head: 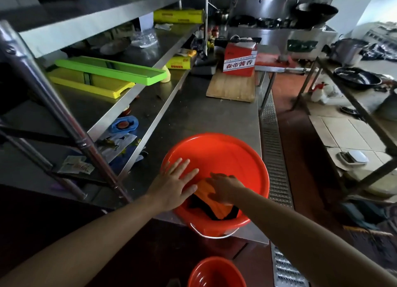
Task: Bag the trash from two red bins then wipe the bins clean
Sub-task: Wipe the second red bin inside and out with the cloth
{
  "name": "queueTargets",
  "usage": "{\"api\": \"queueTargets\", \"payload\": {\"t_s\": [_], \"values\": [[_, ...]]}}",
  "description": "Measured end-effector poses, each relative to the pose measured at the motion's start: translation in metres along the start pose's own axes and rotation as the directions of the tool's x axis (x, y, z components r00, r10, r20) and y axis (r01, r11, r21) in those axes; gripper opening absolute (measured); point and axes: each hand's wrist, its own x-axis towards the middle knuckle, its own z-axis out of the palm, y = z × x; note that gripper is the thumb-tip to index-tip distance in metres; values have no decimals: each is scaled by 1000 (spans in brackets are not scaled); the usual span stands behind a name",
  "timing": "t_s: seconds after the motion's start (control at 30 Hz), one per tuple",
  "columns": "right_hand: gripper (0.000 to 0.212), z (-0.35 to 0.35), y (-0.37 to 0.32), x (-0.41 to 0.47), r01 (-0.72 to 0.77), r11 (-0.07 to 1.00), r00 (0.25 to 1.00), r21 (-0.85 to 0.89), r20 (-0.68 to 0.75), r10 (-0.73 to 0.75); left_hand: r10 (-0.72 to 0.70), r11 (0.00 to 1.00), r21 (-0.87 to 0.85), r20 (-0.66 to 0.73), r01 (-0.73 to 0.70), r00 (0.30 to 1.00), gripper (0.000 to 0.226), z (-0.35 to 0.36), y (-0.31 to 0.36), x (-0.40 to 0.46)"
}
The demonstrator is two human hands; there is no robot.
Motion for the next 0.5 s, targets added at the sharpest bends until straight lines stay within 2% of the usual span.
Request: {"api": "queueTargets", "payload": {"t_s": [0.13,0.27,0.33,0.4,0.5], "values": [[83,18,-5,38,-22,1000,994,-2,109,22,-57,998,-30,28,58,998,65,0,-27,41],[90,50,-17,76,-126,991,976,37,183,117,-124,980,-147,69,133,990,64,6,-47,68],[77,73,-18,93,-143,988,974,53,182,131,-146,965,-214,47,153,988,64,10,-50,74],[52,96,-14,104,-111,994,990,1,92,111,-149,952,-268,15,148,989,63,16,-53,74],[44,115,-7,114,-109,994,992,22,-56,110,-132,940,-317,-4,124,991,60,20,-57,77]]}}
